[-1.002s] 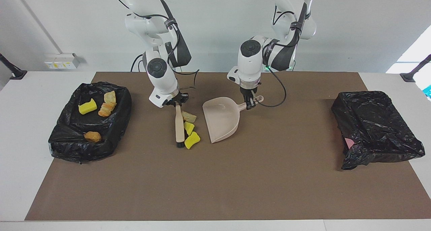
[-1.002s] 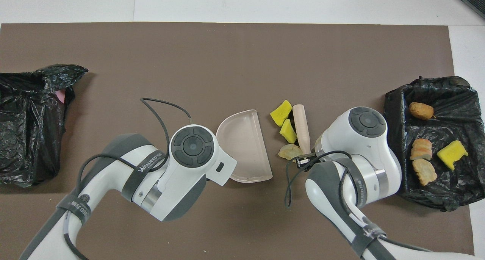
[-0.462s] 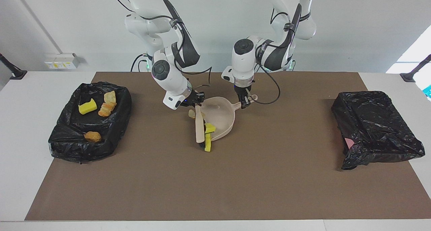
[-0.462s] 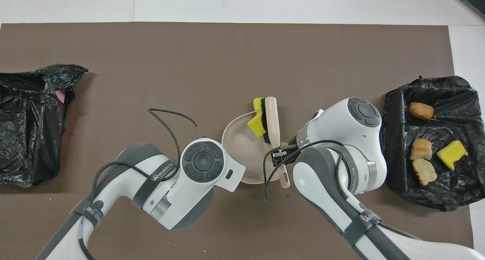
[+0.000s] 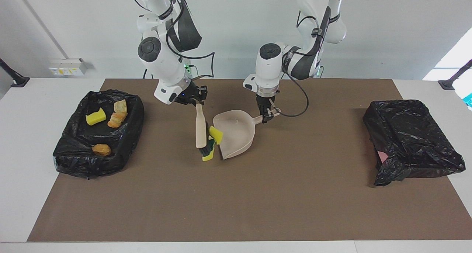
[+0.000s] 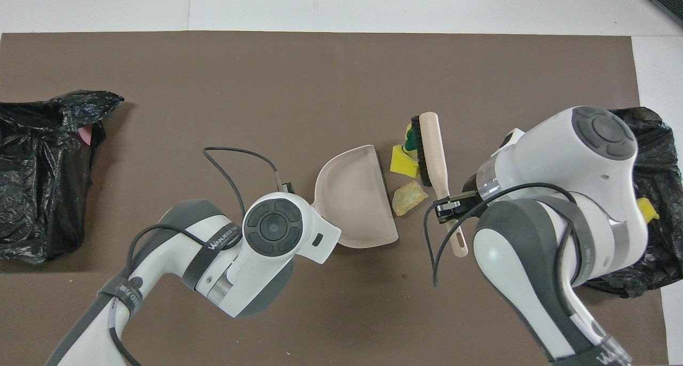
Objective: Sweep and dump trash in bin
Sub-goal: 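Sweep the yellow sponges and crumb into the dustpan held by the left gripper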
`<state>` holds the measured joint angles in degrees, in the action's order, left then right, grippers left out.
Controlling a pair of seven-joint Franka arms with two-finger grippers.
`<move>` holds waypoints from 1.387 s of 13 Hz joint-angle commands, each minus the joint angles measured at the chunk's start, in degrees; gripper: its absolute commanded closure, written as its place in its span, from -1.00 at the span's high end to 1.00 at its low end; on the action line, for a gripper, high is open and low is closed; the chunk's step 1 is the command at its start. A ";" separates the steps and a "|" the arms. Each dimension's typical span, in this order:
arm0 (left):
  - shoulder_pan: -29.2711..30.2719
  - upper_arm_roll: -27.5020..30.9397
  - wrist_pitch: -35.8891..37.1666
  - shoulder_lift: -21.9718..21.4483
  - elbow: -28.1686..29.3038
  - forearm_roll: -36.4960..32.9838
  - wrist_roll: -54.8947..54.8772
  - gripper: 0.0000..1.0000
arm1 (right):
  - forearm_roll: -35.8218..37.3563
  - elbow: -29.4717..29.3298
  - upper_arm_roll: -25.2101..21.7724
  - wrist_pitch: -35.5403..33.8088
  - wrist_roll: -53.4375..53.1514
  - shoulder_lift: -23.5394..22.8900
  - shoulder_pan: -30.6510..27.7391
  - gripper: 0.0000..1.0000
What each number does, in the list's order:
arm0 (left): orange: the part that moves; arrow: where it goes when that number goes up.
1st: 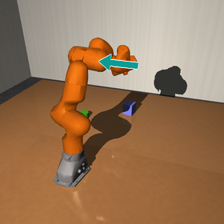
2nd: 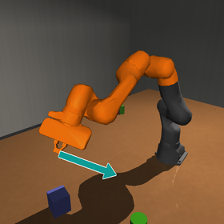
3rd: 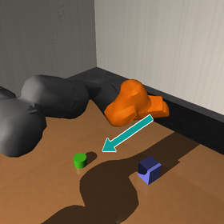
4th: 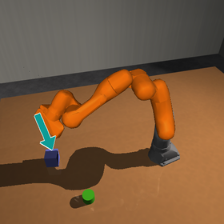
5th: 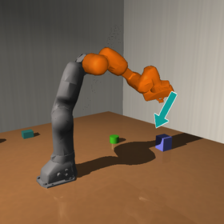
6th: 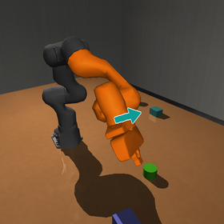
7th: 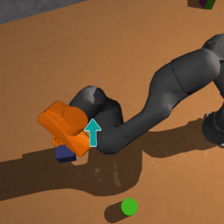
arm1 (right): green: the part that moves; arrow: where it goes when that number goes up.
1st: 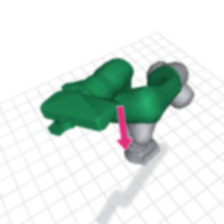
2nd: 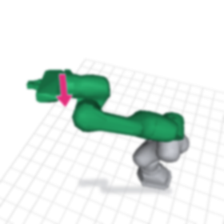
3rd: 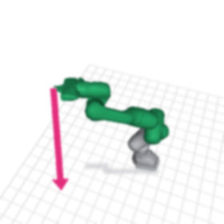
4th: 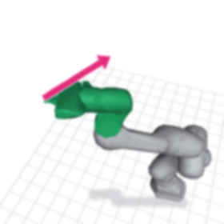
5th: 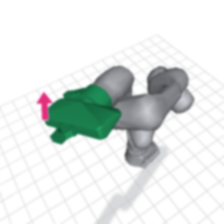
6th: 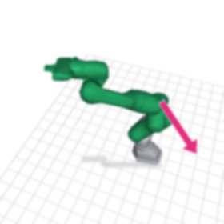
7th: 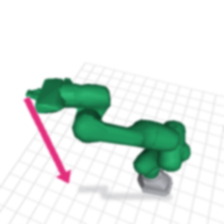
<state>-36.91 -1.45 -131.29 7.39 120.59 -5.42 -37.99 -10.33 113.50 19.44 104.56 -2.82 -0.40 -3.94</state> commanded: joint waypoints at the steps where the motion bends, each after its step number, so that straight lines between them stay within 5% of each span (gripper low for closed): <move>1: 0.69 0.05 -1.52 -0.35 0.97 0.15 -1.12 -1.00 | 6.71 4.51 0.42 0.64 0.45 0.04 -0.45 -1.00; 6: -0.01 0.22 8.57 -0.09 -2.80 -0.12 0.19 -1.00 | 9.28 10.95 0.77 4.68 0.45 -0.57 2.53 -1.00; 9: -2.46 0.05 10.96 -0.53 -2.99 -0.82 5.64 -1.00 | 3.52 11.13 0.95 7.67 0.54 -2.93 4.37 -1.00; 14: -2.64 -0.13 8.77 -0.97 -1.67 -0.82 5.65 -1.00 | -10.92 3.07 0.69 2.69 -0.77 -3.22 4.73 -1.00; 16: -2.38 -0.22 5.36 -1.23 -0.10 -0.73 5.38 -1.00 | -10.68 -2.46 0.25 -4.94 -3.76 -1.45 2.81 -1.00; 18: -2.12 -0.22 4.46 -1.23 0.35 -0.73 5.38 -1.00 | -5.18 -1.98 0.16 -7.27 -4.12 0.13 0.87 -1.00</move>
<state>-38.67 -1.93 -124.61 7.48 118.99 -5.45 -33.09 -18.47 111.02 19.43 98.58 -6.25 -1.46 -1.25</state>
